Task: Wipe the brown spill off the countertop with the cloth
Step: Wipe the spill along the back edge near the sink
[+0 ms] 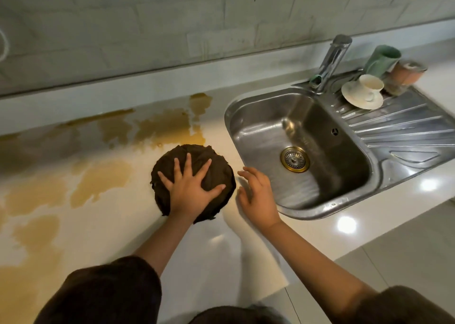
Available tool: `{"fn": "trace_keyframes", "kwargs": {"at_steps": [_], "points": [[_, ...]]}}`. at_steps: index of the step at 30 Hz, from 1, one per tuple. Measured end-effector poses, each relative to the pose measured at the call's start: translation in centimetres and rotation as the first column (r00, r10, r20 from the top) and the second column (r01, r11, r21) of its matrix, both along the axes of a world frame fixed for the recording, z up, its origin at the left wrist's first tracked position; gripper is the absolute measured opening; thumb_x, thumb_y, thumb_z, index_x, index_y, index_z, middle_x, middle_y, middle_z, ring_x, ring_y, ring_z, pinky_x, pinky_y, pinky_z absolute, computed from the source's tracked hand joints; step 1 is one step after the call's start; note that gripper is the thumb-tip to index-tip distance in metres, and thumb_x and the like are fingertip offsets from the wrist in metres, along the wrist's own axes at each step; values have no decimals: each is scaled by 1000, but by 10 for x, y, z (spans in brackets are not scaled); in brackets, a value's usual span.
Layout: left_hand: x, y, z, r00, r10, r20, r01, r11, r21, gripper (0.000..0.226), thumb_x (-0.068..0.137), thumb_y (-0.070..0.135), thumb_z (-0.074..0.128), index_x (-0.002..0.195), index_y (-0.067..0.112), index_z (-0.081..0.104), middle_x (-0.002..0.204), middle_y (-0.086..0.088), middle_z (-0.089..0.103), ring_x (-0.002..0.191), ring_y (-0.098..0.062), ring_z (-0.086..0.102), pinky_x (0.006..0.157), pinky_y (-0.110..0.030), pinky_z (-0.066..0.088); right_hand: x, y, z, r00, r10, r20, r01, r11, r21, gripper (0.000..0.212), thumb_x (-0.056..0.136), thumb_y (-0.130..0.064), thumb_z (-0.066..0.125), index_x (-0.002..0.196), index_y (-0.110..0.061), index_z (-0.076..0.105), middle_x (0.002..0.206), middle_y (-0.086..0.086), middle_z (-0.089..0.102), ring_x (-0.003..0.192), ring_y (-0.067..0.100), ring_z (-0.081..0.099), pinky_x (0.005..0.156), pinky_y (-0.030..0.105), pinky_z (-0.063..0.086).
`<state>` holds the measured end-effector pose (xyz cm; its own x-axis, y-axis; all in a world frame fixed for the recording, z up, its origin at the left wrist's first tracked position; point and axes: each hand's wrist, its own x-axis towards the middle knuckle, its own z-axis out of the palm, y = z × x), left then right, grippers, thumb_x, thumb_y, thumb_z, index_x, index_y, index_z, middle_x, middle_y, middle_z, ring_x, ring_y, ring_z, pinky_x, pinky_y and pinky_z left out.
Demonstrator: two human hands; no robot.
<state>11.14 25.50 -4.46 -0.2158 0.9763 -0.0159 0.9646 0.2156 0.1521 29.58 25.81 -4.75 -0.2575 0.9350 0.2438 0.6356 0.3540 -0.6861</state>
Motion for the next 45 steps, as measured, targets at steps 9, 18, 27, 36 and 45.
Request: {"fn": "trace_keyframes", "kwargs": {"at_steps": [9, 18, 27, 36, 45], "points": [[-1, -2, 0, 993, -114, 11, 115, 993, -24, 66, 75, 80, 29, 137, 57, 22, 156, 4, 14, 142, -35, -1, 104, -70, -4, 32, -8, 4, 996, 6, 85, -6, 1000, -4, 39, 87, -10, 57, 126, -12, 58, 137, 9, 51, 125, 23, 42, 107, 46, 37], [-13, -38, -9, 999, -35, 19, 34, 997, 65, 64, 73, 78, 32, 131, 54, 37, 150, 4, 32, 140, -36, 15, 104, -70, 3, 15, -3, -3, 995, 59, 79, -56, 998, -34, 37, 87, -13, 57, 124, -12, 60, 137, 9, 52, 127, 26, 43, 112, 46, 29], [-4, 45, 0, 991, 111, 69, -110, 994, -15, 75, 71, 85, 27, 138, 53, 24, 156, 2, 16, 142, -37, -1, 102, -72, -6, 12, -24, -12, 951, 258, 172, -262, 965, 1, 32, 86, -9, 56, 118, -11, 61, 135, 13, 52, 123, 32, 46, 103, 41, 38], [-23, 32, -6, 989, -147, 29, 145, 989, 39, 65, 70, 83, 24, 130, 60, 32, 154, 10, 22, 142, -35, 6, 103, -72, -1, 14, -23, -12, 939, 275, 207, -279, 960, -13, 24, 89, -17, 50, 107, -14, 67, 125, 7, 59, 118, 30, 49, 98, 43, 44], [-5, 41, 1, 988, 133, 76, -131, 991, -28, 66, 72, 83, 30, 133, 57, 32, 155, 7, 17, 142, -35, -2, 102, -72, -7, 13, -24, -7, 950, 247, 190, -250, 968, -7, 25, 89, -19, 48, 106, -15, 67, 125, 5, 59, 119, 23, 46, 100, 38, 41]]}}
